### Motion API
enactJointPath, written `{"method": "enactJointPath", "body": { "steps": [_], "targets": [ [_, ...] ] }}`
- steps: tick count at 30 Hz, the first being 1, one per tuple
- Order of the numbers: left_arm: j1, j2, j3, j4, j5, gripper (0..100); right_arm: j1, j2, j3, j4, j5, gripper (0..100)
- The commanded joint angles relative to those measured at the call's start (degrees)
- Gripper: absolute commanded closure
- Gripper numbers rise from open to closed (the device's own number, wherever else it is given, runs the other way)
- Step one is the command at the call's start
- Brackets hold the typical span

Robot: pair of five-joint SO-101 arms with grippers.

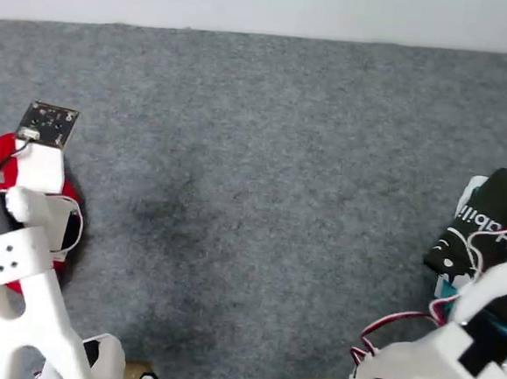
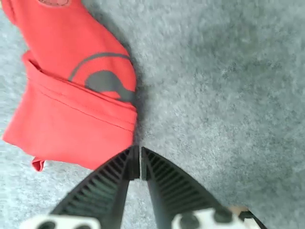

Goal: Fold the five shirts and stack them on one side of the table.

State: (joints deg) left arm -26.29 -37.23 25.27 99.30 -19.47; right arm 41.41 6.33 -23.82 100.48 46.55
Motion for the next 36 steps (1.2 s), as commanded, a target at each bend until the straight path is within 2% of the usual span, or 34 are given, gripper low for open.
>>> {"method": "enactJointPath", "body": {
  "steps": [1, 5, 9, 14, 17, 23, 28, 31, 36],
  "targets": [
    [-0.09, -0.18, 1.19, 0.79, -0.62, 94, -2.24, -8.04, 6.51, 2.42, -1.41, 99.0],
    [-2.02, 5.27, 1.54, 0.7, -0.79, 86, -3.21, -17.63, 17.67, 2.33, -1.41, 99.0],
    [-7.56, 12.75, 1.45, 0.35, -8.88, 84, -3.82, -26.33, 28.22, 2.33, -1.14, 99.0],
    [-15.03, 20.4, 1.27, -6.86, -16.7, 84, -3.82, -33.89, 38.24, 2.24, -1.05, 99.0],
    [-17.05, 23.47, 1.27, -11.08, -20.4, 84, -3.82, -37.05, 41.76, 2.24, -1.05, 99.0],
    [-17.32, 30.86, 1.71, -21.19, -20.92, 84, -3.91, -41.63, 44.66, 2.24, -1.23, 99.0],
    [-16.97, 39.74, 1.54, -26.2, -20.84, 86, -3.91, -45.14, 44.84, 2.24, -1.23, 99.0],
    [-15.74, 42.9, 0.75, -26.2, -20.84, 98, -3.91, -46.73, 44.84, 2.24, -1.23, 99.0],
    [-11.52, 38.42, -4.26, -19.08, -20.66, 99, -3.91, -47.43, 44.84, 2.24, -1.23, 99.0]
  ]
}}
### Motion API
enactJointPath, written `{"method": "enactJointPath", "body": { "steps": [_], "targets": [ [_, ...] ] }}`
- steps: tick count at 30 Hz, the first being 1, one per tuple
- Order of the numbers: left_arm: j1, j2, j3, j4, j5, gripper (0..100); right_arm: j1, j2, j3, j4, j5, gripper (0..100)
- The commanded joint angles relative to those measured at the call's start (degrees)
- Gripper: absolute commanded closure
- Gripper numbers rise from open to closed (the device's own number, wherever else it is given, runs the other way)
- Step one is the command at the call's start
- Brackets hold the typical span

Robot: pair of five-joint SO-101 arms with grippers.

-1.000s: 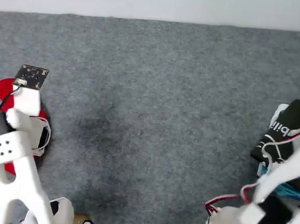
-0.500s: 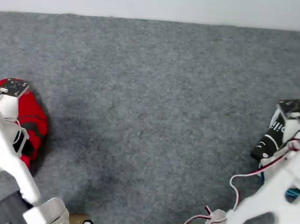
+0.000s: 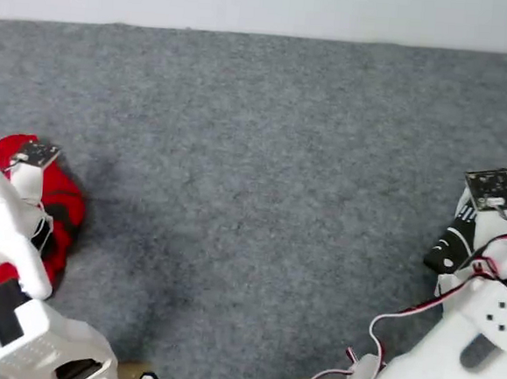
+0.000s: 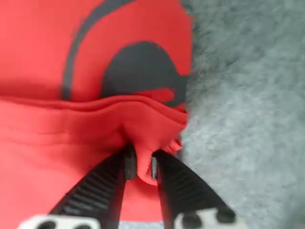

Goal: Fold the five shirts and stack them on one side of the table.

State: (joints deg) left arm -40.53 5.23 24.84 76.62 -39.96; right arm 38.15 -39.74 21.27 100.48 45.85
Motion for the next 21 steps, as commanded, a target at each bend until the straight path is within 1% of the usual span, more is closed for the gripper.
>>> {"method": "enactJointPath", "body": {
  "steps": [1, 6, 9, 11, 17, 21],
  "targets": [
    [3.69, -6.42, -5.23, 4.66, 0.62, 99, -0.66, -1.36, -0.26, 2.24, -0.53, 99.0],
    [11.69, -20.13, -12.09, 7.74, 9.23, 99, -0.57, -1.36, -0.26, 2.24, -0.62, 99.0],
    [19.34, -26.55, -14.02, 9.14, 13.8, 99, -0.57, -1.36, -0.26, 2.24, -0.62, 99.0],
    [25.76, -29.71, -14.11, 9.32, 16.7, 99, -0.57, -1.36, -0.26, 2.33, -0.62, 99.0],
    [45.01, -31.74, -14.29, 8.97, 24.0, 99, -0.48, -1.36, -0.26, 2.33, -0.62, 99.0],
    [56.26, -31.65, -13.67, 5.1, 26.99, 99, -0.48, -1.36, -0.26, 2.33, -0.62, 99.0]
  ]
}}
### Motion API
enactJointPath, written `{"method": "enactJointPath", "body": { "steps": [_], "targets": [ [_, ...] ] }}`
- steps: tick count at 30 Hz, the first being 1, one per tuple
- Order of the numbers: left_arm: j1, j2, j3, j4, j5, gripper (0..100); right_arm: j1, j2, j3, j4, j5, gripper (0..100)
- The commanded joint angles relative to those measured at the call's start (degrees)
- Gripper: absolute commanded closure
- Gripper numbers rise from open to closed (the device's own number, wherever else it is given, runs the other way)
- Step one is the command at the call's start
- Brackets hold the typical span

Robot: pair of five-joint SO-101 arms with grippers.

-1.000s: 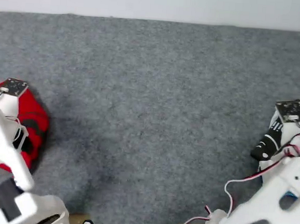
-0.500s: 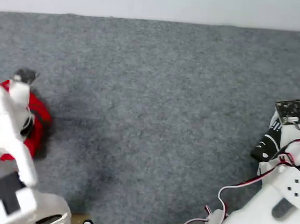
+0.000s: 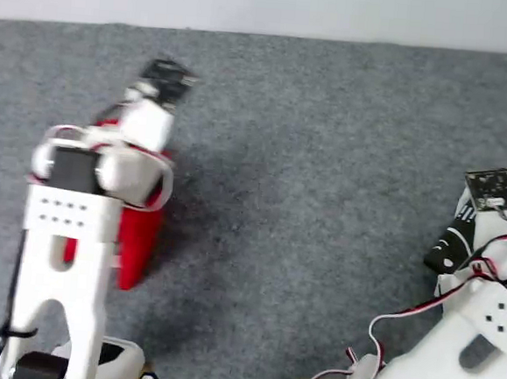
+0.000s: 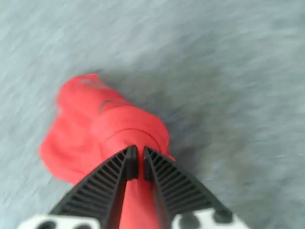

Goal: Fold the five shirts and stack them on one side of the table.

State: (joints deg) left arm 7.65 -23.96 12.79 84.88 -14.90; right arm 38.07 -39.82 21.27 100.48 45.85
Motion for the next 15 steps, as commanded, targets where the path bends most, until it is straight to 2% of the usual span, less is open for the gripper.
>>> {"method": "enactJointPath", "body": {
  "steps": [1, 5, 7, 11, 15],
  "targets": [
    [10.46, -2.37, -1.63, -4.31, 2.29, 99, -0.48, -1.27, -0.26, 2.33, -0.62, 99.0],
    [15.82, 2.37, -1.98, -6.51, 2.2, 98, -0.57, -1.27, -0.26, 2.33, -0.53, 99.0],
    [15.91, 4.75, -1.98, -5.98, 2.2, 95, -0.57, -1.27, -0.26, 2.33, -0.53, 99.0],
    [14.95, 5.01, -2.07, -3.43, 4.48, 82, -0.57, -1.27, -0.26, 2.33, -0.53, 99.0],
    [12.92, 1.67, -2.15, -1.67, 5.45, 79, -0.57, -1.27, -0.26, 2.33, -0.44, 99.0]
  ]
}}
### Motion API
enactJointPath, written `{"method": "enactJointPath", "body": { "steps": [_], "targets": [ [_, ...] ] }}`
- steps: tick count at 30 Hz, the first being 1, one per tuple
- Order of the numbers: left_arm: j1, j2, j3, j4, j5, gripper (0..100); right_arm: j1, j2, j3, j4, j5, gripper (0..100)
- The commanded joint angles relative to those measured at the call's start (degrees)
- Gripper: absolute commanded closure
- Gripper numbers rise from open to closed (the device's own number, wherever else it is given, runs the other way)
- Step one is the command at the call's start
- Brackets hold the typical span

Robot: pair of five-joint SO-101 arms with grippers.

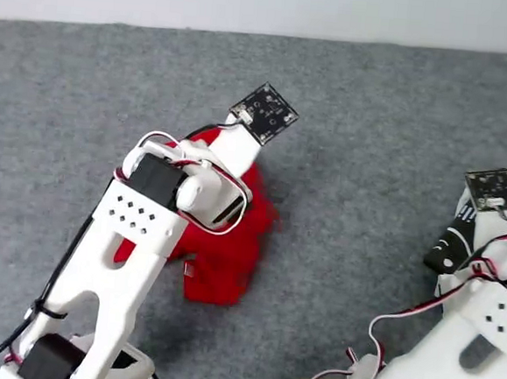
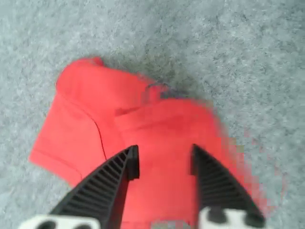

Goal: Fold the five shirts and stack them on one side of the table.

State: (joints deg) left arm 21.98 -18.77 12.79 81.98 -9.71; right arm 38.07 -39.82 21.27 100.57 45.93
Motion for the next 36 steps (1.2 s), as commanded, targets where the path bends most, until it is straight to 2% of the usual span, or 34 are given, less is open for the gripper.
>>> {"method": "enactJointPath", "body": {
  "steps": [1, 6, 11, 14, 22, 31, 36],
  "targets": [
    [-2.11, -4.48, -2.15, 2.02, -0.26, 79, -0.57, -1.27, -0.26, 2.24, -0.53, 99.0],
    [-11.34, -7.91, -1.71, 7.21, -4.4, 79, -0.57, -1.27, -0.26, 2.24, -0.53, 99.0],
    [-25.58, -6.59, -1.45, 10.29, -14.59, 79, -0.57, -1.27, -0.18, 2.24, -0.62, 99.0],
    [-30.07, -3.6, 1.1, 10.73, -21.98, 77, -0.57, -1.19, -0.18, 2.24, -0.7, 99.0],
    [-31.47, 0.62, 11.91, 12.04, -36.4, 77, -0.57, -1.19, -0.18, 2.24, -0.62, 99.0],
    [-34.2, 0.7, 26.51, -2.37, -43.87, 77, -0.57, -0.75, -0.18, 2.24, -0.62, 99.0],
    [-34.2, 0.79, 34.33, -11.43, -44.04, 77, -0.57, -0.75, -0.18, 2.24, -0.7, 99.0]
  ]
}}
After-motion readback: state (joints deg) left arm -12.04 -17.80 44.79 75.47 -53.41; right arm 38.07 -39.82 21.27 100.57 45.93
